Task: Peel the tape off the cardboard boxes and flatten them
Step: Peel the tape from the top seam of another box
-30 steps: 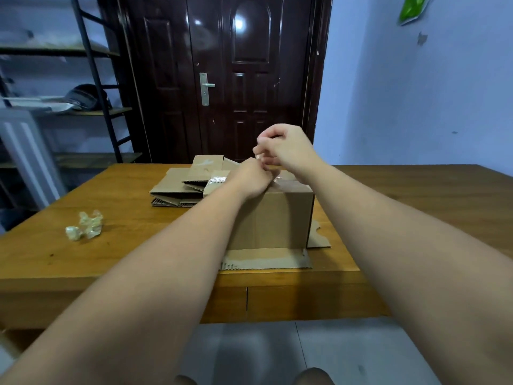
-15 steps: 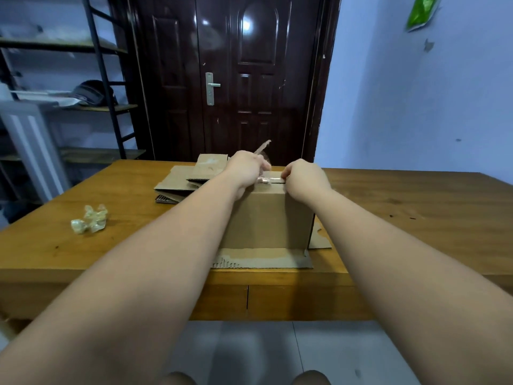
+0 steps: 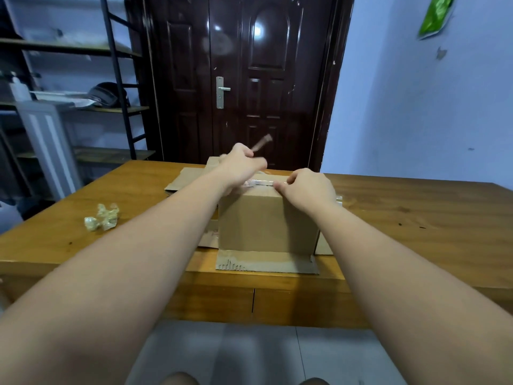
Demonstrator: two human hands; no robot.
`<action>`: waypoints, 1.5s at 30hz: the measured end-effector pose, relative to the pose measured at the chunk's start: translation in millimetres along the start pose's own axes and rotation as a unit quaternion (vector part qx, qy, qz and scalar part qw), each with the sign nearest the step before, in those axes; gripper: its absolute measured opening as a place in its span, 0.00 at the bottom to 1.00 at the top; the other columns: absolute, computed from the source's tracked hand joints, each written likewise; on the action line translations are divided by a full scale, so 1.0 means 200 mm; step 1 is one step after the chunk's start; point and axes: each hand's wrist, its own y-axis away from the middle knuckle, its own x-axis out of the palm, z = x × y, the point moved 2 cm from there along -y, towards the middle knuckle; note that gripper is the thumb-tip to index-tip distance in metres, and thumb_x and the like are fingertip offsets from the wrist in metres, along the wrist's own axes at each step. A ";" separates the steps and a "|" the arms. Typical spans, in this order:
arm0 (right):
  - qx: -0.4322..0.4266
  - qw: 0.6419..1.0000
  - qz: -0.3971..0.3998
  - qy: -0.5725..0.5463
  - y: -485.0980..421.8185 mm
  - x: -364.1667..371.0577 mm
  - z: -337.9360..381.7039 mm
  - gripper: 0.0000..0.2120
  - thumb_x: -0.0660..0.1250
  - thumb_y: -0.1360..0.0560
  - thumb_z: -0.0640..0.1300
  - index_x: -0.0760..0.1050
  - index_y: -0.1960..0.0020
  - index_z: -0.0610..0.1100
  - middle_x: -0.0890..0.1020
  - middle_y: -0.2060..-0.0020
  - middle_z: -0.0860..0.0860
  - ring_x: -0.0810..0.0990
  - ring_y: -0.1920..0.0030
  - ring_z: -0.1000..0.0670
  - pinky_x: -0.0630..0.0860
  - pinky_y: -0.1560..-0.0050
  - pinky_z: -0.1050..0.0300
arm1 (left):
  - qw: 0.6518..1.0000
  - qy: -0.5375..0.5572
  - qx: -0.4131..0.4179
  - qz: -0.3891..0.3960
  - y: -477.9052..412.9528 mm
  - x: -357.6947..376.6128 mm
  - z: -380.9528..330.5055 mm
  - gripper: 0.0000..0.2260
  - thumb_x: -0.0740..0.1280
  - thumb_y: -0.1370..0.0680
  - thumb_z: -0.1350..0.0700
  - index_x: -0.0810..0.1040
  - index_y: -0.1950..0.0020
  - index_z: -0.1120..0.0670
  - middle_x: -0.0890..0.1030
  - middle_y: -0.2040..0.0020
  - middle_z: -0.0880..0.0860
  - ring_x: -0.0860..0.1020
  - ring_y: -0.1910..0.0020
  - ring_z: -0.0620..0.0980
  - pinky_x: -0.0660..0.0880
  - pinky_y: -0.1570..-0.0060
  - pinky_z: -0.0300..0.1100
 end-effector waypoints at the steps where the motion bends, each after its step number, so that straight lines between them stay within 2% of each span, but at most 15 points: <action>1: 0.001 1.000 0.002 -0.002 0.00 0.00 0.00 0.23 0.62 0.25 0.64 0.78 0.42 0.47 0.83 0.49 0.48 0.80 0.47 0.45 0.75 0.55 0.55 | 0.986 -0.159 0.025 -0.052 0.00 -0.01 0.01 0.17 0.66 0.25 0.49 0.71 0.38 0.51 0.64 0.42 0.55 0.68 0.45 0.53 0.68 0.45 0.44; 4: 0.005 1.000 0.013 -0.004 -0.01 0.00 0.00 0.23 0.62 0.24 0.63 0.79 0.41 0.47 0.83 0.48 0.48 0.80 0.47 0.45 0.74 0.56 0.55 | 0.915 -0.382 0.035 -0.127 0.01 -0.06 0.05 0.21 0.63 0.22 0.42 0.74 0.39 0.57 0.64 0.39 0.59 0.66 0.46 0.55 0.67 0.48 0.42; 8: 0.016 1.000 0.024 -0.004 -0.01 0.00 0.02 0.22 0.63 0.24 0.62 0.79 0.41 0.46 0.83 0.48 0.48 0.80 0.47 0.44 0.73 0.58 0.56 | 0.917 -0.370 0.045 -0.144 0.04 -0.09 0.06 0.22 0.61 0.20 0.43 0.75 0.39 0.60 0.66 0.40 0.59 0.66 0.51 0.53 0.66 0.50 0.41; 11: 0.021 0.999 0.027 -0.009 -0.02 0.01 0.02 0.22 0.62 0.23 0.62 0.79 0.41 0.46 0.83 0.48 0.48 0.80 0.48 0.44 0.74 0.57 0.55 | 0.966 -0.213 0.026 -0.142 -0.02 -0.16 0.09 0.13 0.59 0.18 0.53 0.74 0.36 0.55 0.72 0.42 0.56 0.72 0.45 0.56 0.68 0.43 0.46; 13: 0.027 0.999 0.029 -0.011 -0.02 0.02 0.02 0.22 0.62 0.23 0.62 0.79 0.41 0.47 0.83 0.48 0.48 0.79 0.47 0.44 0.75 0.56 0.55 | 0.989 0.032 -0.036 -0.140 -0.05 -0.24 0.14 0.15 0.59 0.18 0.55 0.73 0.35 0.61 0.78 0.40 0.60 0.77 0.43 0.60 0.76 0.46 0.48; 16: 0.035 0.999 0.030 -0.018 -0.02 0.02 0.02 0.21 0.63 0.24 0.61 0.80 0.43 0.48 0.83 0.48 0.48 0.79 0.46 0.44 0.75 0.56 0.54 | 0.917 0.354 -0.147 -0.112 -0.02 -0.27 0.24 0.12 0.59 0.18 0.61 0.72 0.36 0.62 0.79 0.43 0.60 0.82 0.51 0.56 0.82 0.61 0.41; 19: 0.038 0.999 0.029 -0.024 -0.02 0.01 0.02 0.20 0.63 0.24 0.62 0.81 0.43 0.48 0.83 0.48 0.48 0.79 0.46 0.44 0.76 0.55 0.53 | 0.873 0.445 -0.187 -0.074 0.03 -0.24 0.28 0.05 0.56 0.18 0.64 0.71 0.49 0.61 0.79 0.56 0.58 0.80 0.59 0.52 0.82 0.61 0.42; 21: 0.033 0.999 0.029 -0.024 -0.01 0.01 0.02 0.20 0.63 0.23 0.61 0.81 0.44 0.48 0.83 0.49 0.48 0.79 0.46 0.44 0.77 0.54 0.53 | 0.875 0.438 -0.188 -0.078 0.05 -0.21 0.29 0.07 0.56 0.18 0.64 0.71 0.53 0.61 0.73 0.62 0.56 0.74 0.64 0.48 0.81 0.63 0.42; 23: 0.030 0.999 0.028 -0.025 0.00 0.01 0.01 0.20 0.62 0.23 0.61 0.81 0.44 0.49 0.83 0.49 0.48 0.79 0.45 0.44 0.79 0.51 0.51 | 0.910 0.377 -0.162 -0.057 0.04 -0.17 0.31 0.07 0.58 0.17 0.54 0.72 0.46 0.57 0.70 0.60 0.53 0.67 0.65 0.46 0.77 0.66 0.39; 26: 0.033 0.999 0.028 -0.030 0.00 0.01 0.01 0.19 0.62 0.24 0.61 0.80 0.42 0.50 0.83 0.47 0.48 0.79 0.44 0.44 0.79 0.48 0.49 | 0.952 0.281 -0.120 0.020 0.03 -0.11 0.35 0.14 0.61 0.19 0.49 0.74 0.39 0.56 0.74 0.54 0.51 0.66 0.64 0.45 0.71 0.67 0.36; 28: 0.032 0.999 0.029 -0.031 0.00 0.01 0.01 0.20 0.62 0.24 0.61 0.80 0.41 0.50 0.83 0.47 0.48 0.78 0.44 0.44 0.78 0.49 0.50 | 0.959 0.260 -0.105 0.037 0.03 -0.08 0.38 0.13 0.60 0.18 0.51 0.77 0.41 0.57 0.75 0.61 0.50 0.67 0.67 0.45 0.67 0.68 0.36; 30: 0.032 0.999 0.028 -0.034 0.00 0.01 0.01 0.20 0.62 0.24 0.62 0.80 0.40 0.50 0.83 0.47 0.49 0.78 0.44 0.44 0.78 0.50 0.51 | 0.970 0.233 -0.069 0.021 0.02 -0.08 0.41 0.14 0.60 0.18 0.50 0.79 0.44 0.59 0.74 0.65 0.50 0.67 0.69 0.46 0.66 0.67 0.39; 34: 0.030 0.999 0.026 -0.035 0.00 0.02 0.01 0.21 0.62 0.24 0.62 0.80 0.40 0.50 0.83 0.48 0.50 0.79 0.45 0.46 0.80 0.50 0.50 | 0.985 0.164 -0.014 -0.056 0.02 -0.07 0.45 0.10 0.62 0.19 0.54 0.81 0.52 0.57 0.80 0.60 0.53 0.73 0.64 0.48 0.73 0.60 0.43; 40: 0.032 0.999 0.025 -0.035 0.00 0.02 0.01 0.22 0.62 0.24 0.63 0.79 0.39 0.51 0.83 0.47 0.50 0.78 0.44 0.46 0.80 0.49 0.49 | 0.982 0.156 -0.013 -0.103 0.00 -0.04 0.47 0.07 0.64 0.20 0.55 0.81 0.49 0.54 0.83 0.50 0.53 0.78 0.52 0.52 0.76 0.47 0.50; 45: 0.035 0.998 0.024 -0.037 0.01 0.02 0.01 0.22 0.62 0.24 0.63 0.80 0.39 0.51 0.83 0.47 0.50 0.78 0.44 0.46 0.80 0.48 0.47 | 0.988 0.083 0.019 -0.131 0.00 -0.03 0.46 0.06 0.62 0.20 0.58 0.78 0.52 0.54 0.79 0.44 0.55 0.75 0.54 0.53 0.72 0.52 0.45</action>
